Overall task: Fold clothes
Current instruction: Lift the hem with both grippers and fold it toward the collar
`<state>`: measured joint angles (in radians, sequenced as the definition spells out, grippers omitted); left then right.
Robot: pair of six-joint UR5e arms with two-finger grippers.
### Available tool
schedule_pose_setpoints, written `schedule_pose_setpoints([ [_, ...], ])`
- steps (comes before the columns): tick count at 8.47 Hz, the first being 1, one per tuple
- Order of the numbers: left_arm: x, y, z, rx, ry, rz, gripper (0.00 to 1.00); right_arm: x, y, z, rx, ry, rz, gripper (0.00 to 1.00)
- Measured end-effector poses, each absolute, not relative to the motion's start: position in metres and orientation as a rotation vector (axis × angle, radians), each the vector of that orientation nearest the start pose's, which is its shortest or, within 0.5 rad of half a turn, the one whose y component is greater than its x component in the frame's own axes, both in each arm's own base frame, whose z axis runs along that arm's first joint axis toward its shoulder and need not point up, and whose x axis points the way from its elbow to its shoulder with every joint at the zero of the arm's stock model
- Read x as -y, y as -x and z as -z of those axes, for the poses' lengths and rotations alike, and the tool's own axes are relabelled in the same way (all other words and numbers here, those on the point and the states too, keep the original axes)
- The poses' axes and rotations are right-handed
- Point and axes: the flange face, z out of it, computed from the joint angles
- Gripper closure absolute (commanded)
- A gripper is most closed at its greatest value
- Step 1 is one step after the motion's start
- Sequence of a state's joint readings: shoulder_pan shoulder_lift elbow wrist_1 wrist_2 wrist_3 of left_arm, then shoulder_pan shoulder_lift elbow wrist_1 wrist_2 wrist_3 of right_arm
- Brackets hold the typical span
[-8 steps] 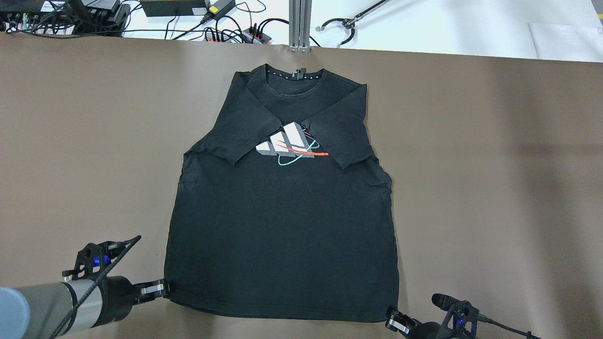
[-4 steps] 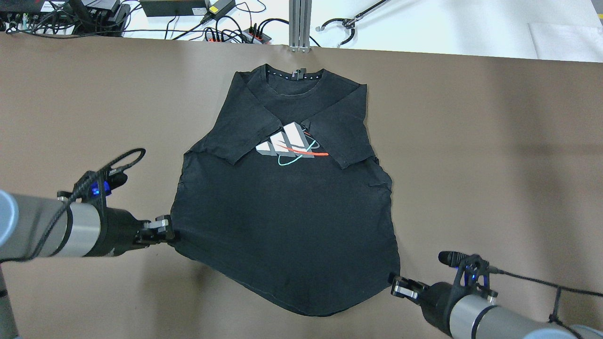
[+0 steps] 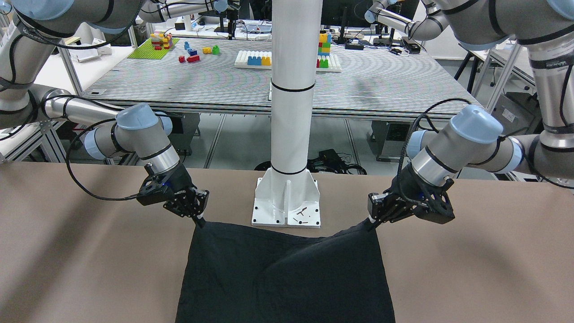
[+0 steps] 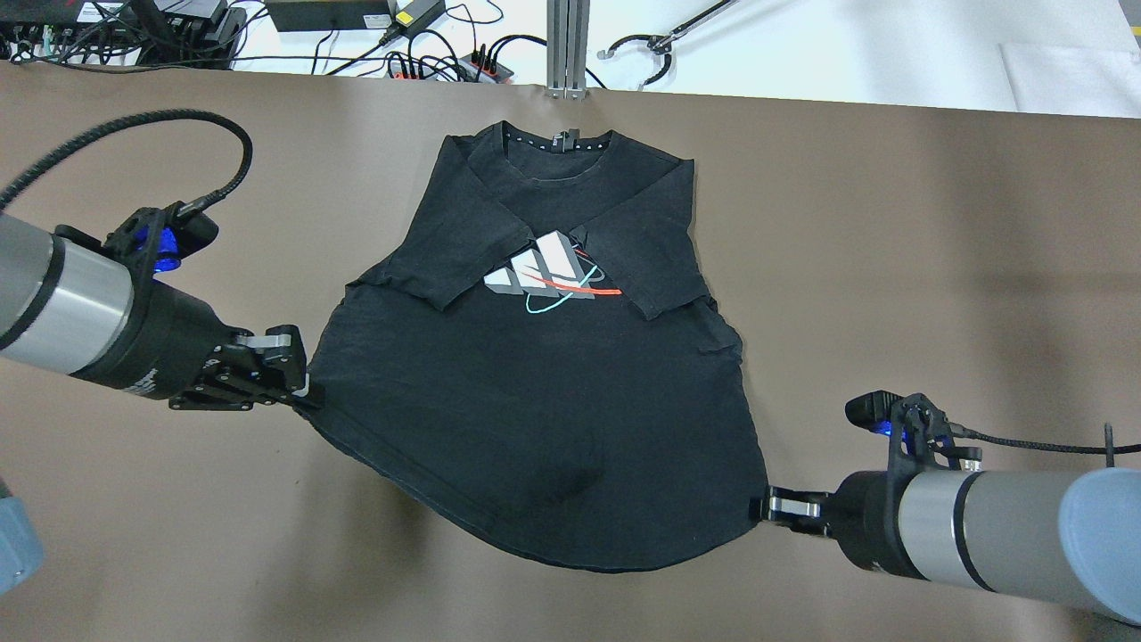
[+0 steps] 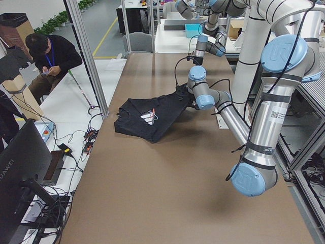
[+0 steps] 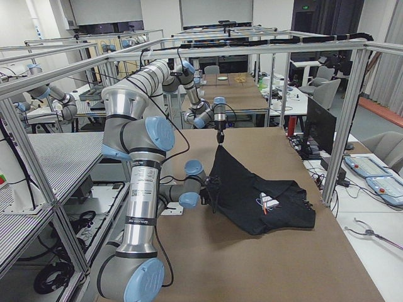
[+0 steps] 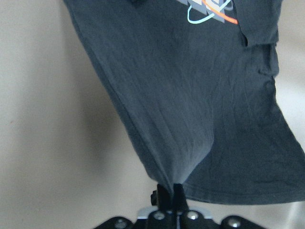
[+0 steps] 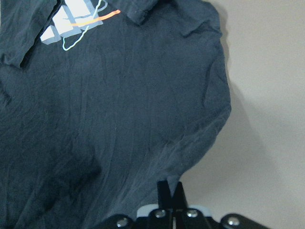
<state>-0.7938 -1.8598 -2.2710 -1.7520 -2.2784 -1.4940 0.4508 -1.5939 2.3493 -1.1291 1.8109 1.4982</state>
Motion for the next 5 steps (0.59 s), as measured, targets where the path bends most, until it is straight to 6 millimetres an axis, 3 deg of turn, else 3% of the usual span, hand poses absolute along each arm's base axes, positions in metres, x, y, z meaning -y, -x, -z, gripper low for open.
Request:
schedule_pose_setpoints([
  [1, 0.337, -0.248, -0.175, -1.297, 0.159, 0.119, 1.0, 0.239, 0.31, -0.248, 1.228, 0.007, -0.071, 1.0],
  [3, 0.253, -0.225, -0.174, -1.318, 0.274, -0.05, 1.0, 0.164, 0.307, -0.238, 1.224, 0.177, 0.131, 1.0],
  [4, 0.226, -0.217, -0.171, -1.322, 0.309, -0.107, 1.0, 0.146, 0.306, -0.235, 1.216, 0.217, 0.181, 1.0],
  [5, 0.217, -0.215, -0.172, -1.318, 0.316, -0.12, 1.0, 0.14, 0.306, -0.235, 1.206, 0.228, 0.195, 1.0],
])
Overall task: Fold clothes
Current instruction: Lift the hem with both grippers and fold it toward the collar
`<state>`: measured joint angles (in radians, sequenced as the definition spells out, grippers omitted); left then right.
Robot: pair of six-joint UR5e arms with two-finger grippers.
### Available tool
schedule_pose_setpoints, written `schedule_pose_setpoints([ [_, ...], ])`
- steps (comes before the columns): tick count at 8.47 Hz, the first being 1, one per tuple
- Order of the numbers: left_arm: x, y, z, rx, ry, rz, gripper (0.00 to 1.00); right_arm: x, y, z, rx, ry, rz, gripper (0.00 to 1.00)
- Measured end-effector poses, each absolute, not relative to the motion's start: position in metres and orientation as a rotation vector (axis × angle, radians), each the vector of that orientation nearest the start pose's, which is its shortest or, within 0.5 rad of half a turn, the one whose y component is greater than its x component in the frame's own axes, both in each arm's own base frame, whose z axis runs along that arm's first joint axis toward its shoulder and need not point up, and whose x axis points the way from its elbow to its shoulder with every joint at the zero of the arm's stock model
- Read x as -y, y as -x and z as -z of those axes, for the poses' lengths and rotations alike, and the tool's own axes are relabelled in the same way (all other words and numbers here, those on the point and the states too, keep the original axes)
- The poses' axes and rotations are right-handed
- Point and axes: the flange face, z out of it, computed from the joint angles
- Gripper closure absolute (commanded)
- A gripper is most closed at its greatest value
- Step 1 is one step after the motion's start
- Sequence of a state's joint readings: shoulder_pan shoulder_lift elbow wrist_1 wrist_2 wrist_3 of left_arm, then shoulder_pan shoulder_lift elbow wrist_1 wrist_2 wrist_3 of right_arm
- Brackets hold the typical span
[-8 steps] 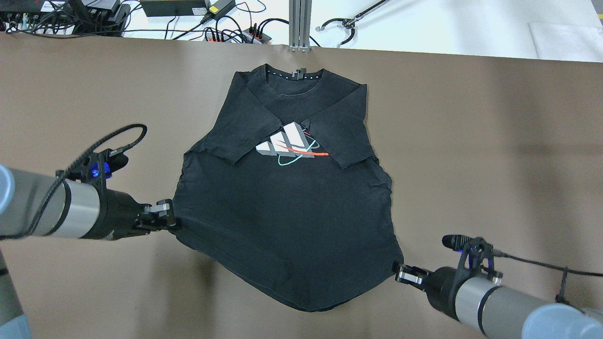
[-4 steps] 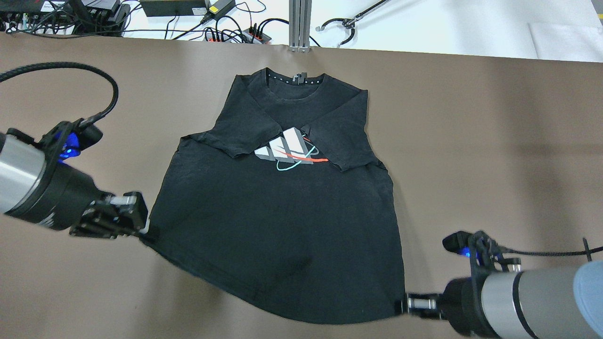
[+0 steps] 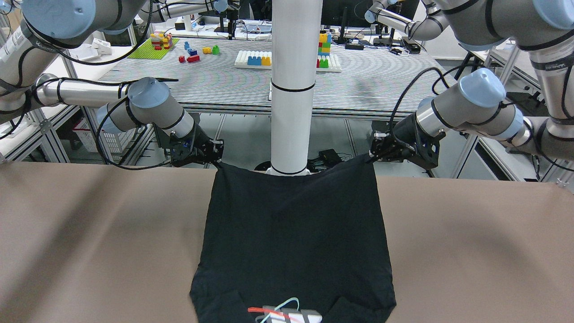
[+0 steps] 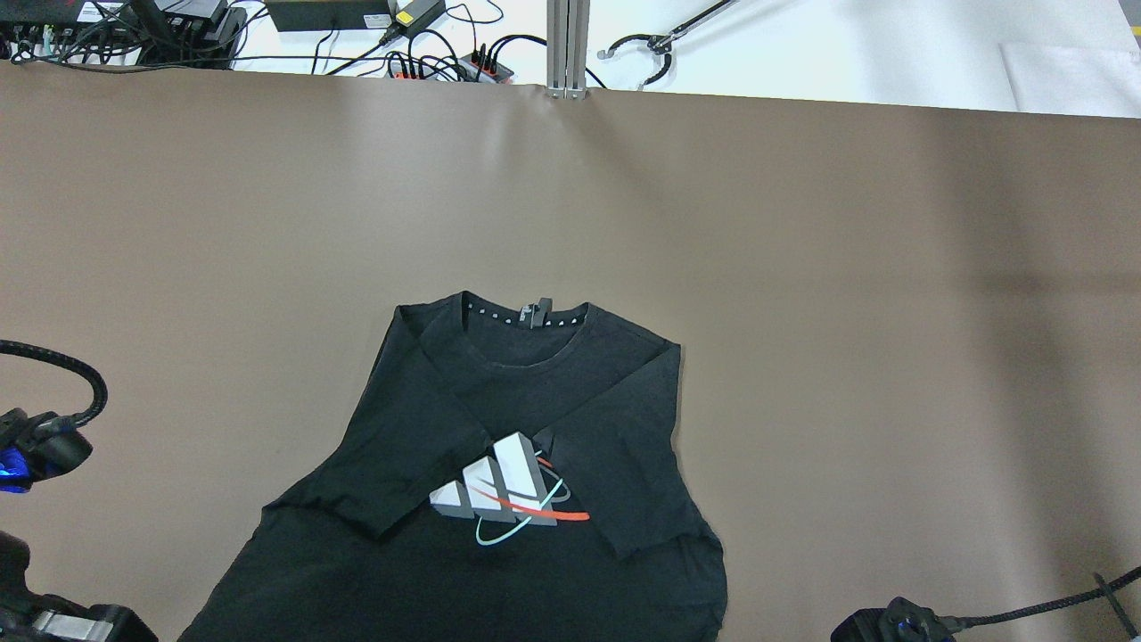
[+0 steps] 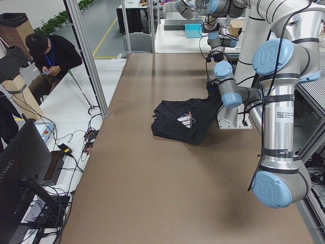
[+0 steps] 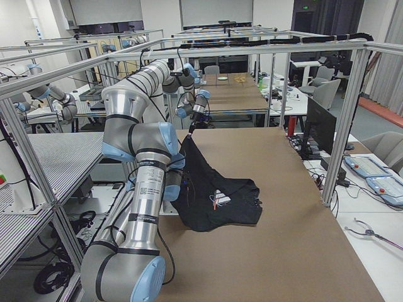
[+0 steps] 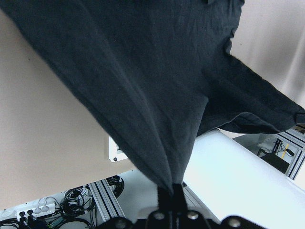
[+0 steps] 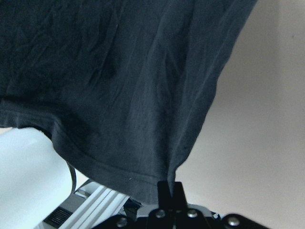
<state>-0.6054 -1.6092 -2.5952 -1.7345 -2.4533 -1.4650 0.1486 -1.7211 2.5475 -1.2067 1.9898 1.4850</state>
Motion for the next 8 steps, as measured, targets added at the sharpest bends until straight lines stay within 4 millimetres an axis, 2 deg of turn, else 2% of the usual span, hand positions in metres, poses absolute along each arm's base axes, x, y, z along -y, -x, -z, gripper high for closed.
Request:
schedule_pose_setpoints([
  [1, 0.225, -0.22, -0.178, -1.303, 0.3, -0.091, 1.0, 0.143, 0.308, -0.238, 1.184, 0.215, 0.175, 1.0],
  [2, 0.246, -0.234, -0.188, -1.277, 0.264, -0.036, 1.0, 0.155, 0.31, -0.241, 1.155, 0.183, 0.127, 1.0],
  [3, 0.277, -0.252, -0.2, -1.248, 0.215, 0.024, 1.0, 0.175, 0.313, -0.248, 1.12, 0.146, 0.062, 1.0],
  [4, 0.317, -0.268, -0.213, -1.214, 0.161, 0.089, 1.0, 0.202, 0.319, -0.261, 1.08, 0.106, -0.017, 1.0],
  [6, 0.377, -0.272, -0.235, -1.158, 0.086, 0.191, 1.0, 0.257, 0.33, -0.281, 1.031, 0.041, -0.143, 1.0],
  [8, 0.407, -0.272, -0.254, -1.105, 0.027, 0.252, 1.0, 0.292, 0.336, -0.295, 0.999, 0.013, -0.214, 1.0],
])
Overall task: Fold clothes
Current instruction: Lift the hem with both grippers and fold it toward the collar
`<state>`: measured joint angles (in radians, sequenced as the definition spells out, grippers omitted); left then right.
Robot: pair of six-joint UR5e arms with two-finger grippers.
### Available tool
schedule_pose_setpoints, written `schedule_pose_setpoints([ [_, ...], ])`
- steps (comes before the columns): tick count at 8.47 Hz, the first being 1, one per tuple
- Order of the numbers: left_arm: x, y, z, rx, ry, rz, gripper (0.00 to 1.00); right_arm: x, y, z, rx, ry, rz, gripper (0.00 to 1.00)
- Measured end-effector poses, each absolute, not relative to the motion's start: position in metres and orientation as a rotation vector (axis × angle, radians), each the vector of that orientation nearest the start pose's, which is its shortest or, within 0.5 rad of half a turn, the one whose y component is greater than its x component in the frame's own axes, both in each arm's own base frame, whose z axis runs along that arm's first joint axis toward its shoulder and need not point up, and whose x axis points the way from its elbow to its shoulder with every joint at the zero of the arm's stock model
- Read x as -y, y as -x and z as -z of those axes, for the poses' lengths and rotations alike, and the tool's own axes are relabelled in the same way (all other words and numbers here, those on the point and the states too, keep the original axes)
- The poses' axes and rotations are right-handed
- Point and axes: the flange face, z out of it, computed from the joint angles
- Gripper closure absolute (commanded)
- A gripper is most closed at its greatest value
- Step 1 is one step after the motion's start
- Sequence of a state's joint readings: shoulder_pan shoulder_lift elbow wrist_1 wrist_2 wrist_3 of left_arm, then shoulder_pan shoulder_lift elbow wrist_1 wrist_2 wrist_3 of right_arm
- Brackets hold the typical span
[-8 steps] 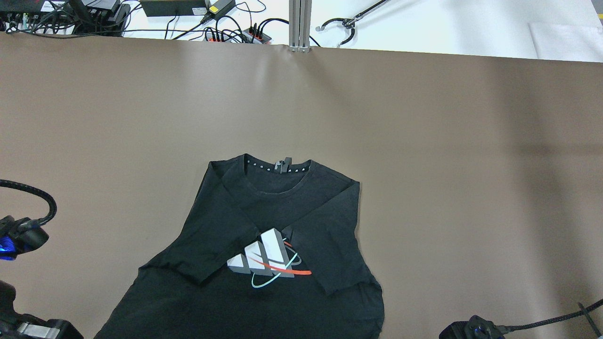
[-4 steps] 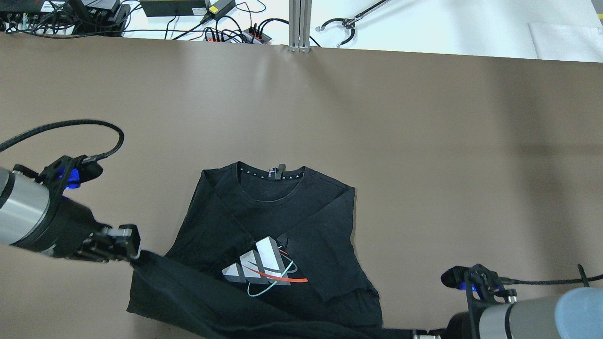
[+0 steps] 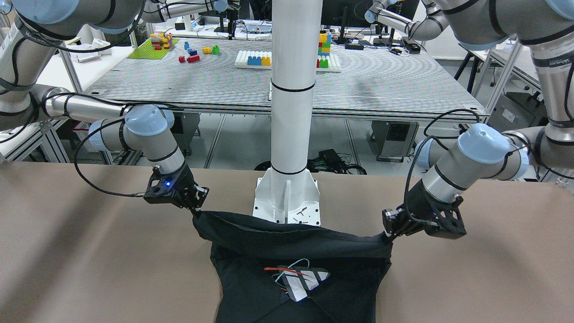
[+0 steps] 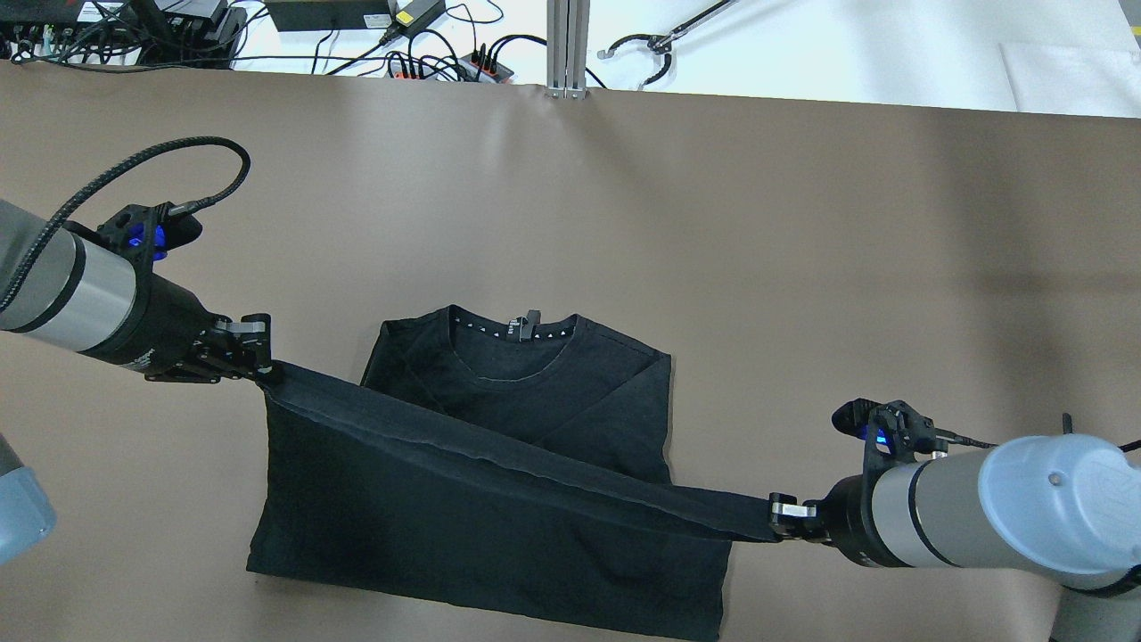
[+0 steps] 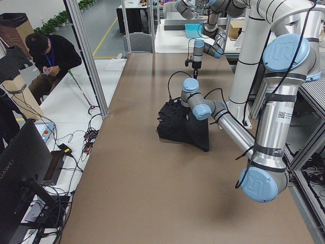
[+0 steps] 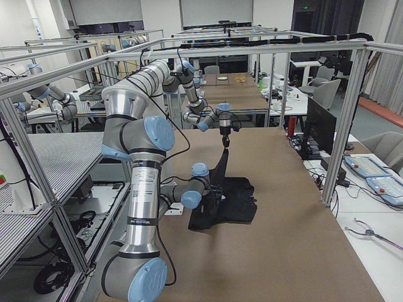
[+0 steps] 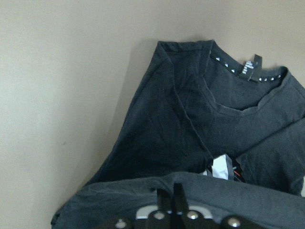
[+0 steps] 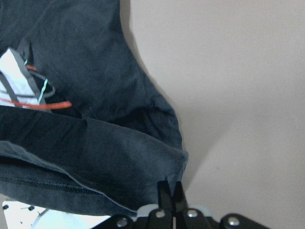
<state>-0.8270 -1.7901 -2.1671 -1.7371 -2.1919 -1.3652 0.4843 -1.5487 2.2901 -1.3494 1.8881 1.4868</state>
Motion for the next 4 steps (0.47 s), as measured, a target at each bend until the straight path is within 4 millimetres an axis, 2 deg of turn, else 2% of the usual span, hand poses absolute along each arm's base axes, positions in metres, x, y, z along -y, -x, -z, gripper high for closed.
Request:
schedule_pose_setpoints([
  [2, 0.429, -0.282, -0.27, -1.055, -0.007, 0.295, 1.0, 0.323, 0.336, -0.299, 0.989, -0.007, -0.266, 1.0],
  [4, 0.468, -0.311, -0.284, -0.999, -0.034, 0.326, 1.0, 0.359, 0.357, -0.303, 0.971, -0.024, -0.305, 1.0],
])
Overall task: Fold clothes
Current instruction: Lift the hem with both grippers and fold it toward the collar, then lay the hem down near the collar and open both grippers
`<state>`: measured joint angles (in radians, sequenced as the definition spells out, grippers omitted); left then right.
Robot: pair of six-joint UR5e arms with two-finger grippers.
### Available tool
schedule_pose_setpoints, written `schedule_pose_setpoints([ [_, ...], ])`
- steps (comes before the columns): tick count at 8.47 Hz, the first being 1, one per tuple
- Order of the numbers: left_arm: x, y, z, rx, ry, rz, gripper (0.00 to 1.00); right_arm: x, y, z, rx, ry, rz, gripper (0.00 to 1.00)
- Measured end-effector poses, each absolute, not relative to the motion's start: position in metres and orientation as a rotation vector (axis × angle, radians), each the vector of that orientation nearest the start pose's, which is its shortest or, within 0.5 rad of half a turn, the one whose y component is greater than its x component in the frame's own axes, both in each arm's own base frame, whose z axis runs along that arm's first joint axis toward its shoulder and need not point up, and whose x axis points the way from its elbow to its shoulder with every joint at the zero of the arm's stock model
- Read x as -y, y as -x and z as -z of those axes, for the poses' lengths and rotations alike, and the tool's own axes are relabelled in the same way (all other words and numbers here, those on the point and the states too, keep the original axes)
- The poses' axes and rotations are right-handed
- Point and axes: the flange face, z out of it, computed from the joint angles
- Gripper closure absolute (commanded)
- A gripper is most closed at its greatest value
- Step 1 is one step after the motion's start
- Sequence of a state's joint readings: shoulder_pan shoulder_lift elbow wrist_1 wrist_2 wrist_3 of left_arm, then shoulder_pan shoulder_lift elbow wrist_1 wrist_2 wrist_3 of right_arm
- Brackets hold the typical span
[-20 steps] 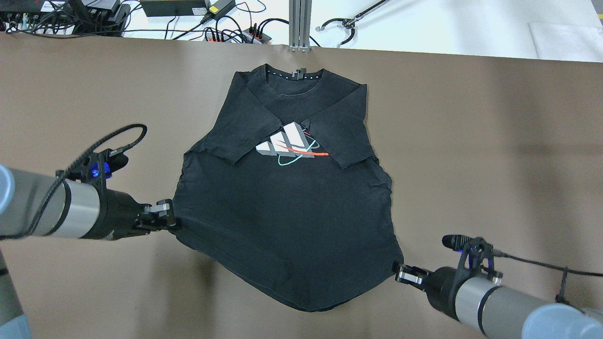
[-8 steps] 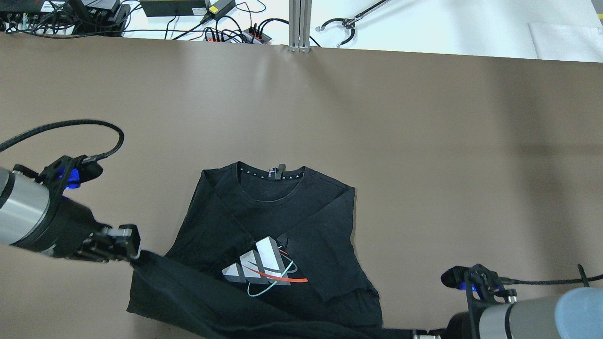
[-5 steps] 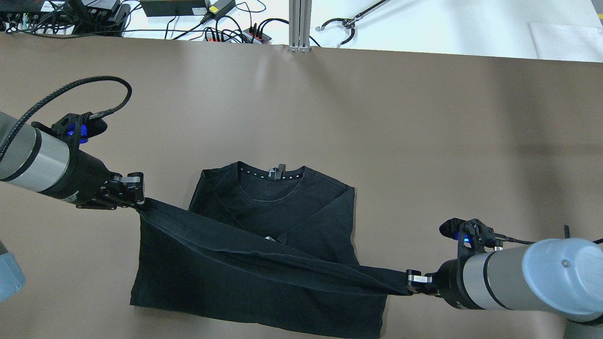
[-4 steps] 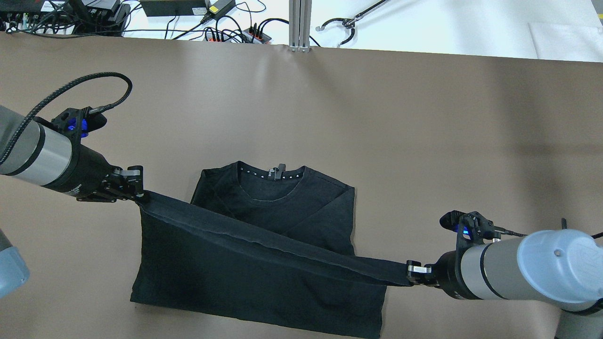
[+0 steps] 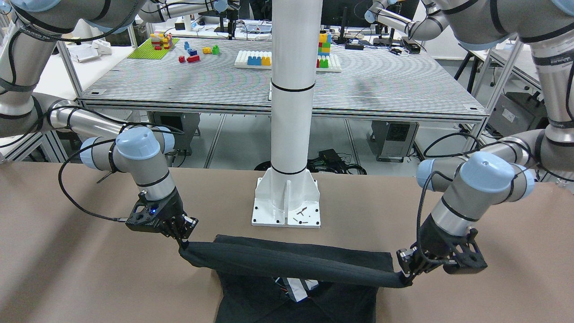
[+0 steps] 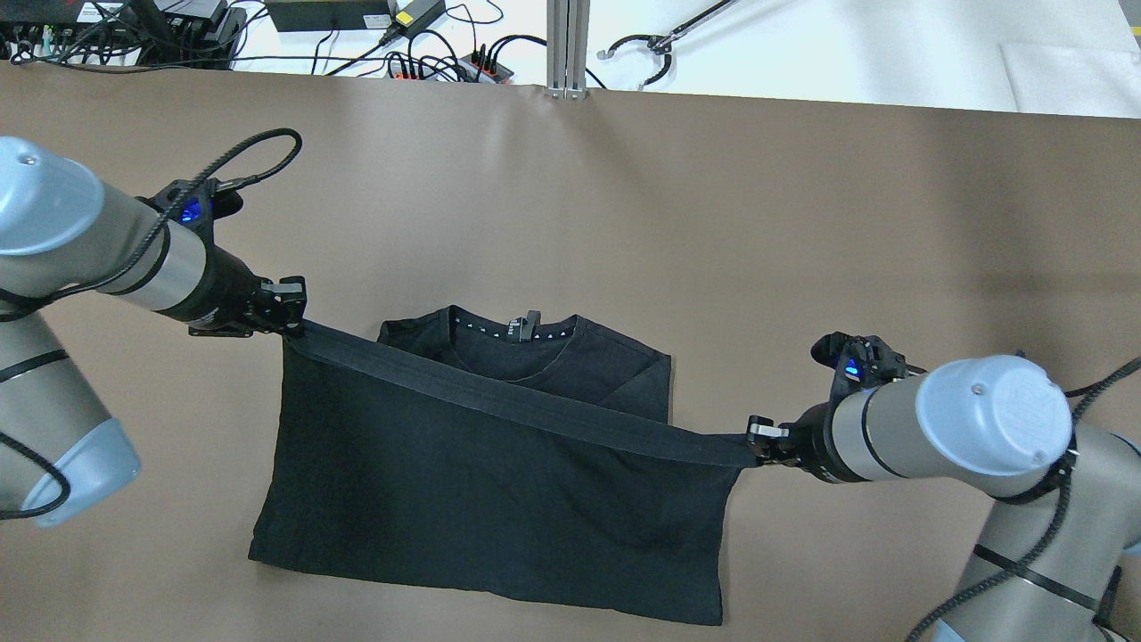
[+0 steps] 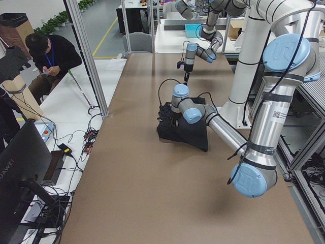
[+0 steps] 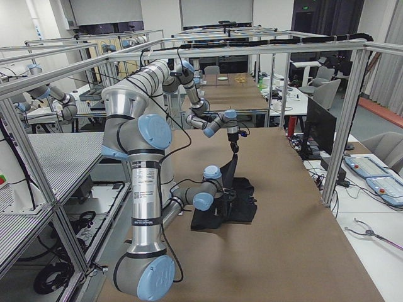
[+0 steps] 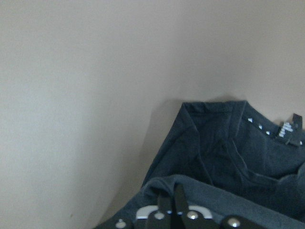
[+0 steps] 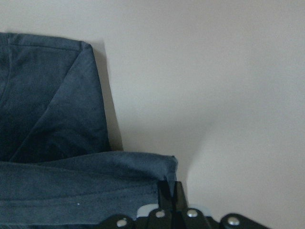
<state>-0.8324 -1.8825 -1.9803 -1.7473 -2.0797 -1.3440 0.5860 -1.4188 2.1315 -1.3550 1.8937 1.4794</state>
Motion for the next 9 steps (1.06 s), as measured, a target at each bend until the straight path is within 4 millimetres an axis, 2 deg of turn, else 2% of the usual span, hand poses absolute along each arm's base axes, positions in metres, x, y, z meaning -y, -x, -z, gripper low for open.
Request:
schedule_pose_setpoints([
  [1, 0.488, -0.327, -0.295, -0.973, -0.049, 0.332, 1.0, 0.377, 0.371, -0.304, 0.959, -0.037, -0.31, 1.0],
  [3, 0.518, -0.352, -0.322, -0.953, -0.077, 0.337, 1.0, 0.399, 0.388, -0.309, 0.935, -0.058, -0.299, 1.0],
  [4, 0.527, -0.362, -0.334, -0.952, -0.084, 0.336, 0.59, 0.406, 0.391, -0.313, 0.924, -0.063, -0.302, 0.62],
  [5, 0.535, -0.369, -0.341, -0.953, -0.089, 0.334, 0.06, 0.411, 0.394, -0.317, 0.911, -0.067, -0.308, 0.07],
  [7, 0.543, -0.371, -0.339, -0.961, -0.128, 0.322, 0.05, 0.424, 0.398, -0.314, 0.902, -0.095, -0.325, 0.06],
  [9, 0.541, -0.355, -0.323, -0.993, -0.185, 0.258, 0.05, 0.44, 0.388, -0.294, 0.92, -0.11, -0.309, 0.06],
])
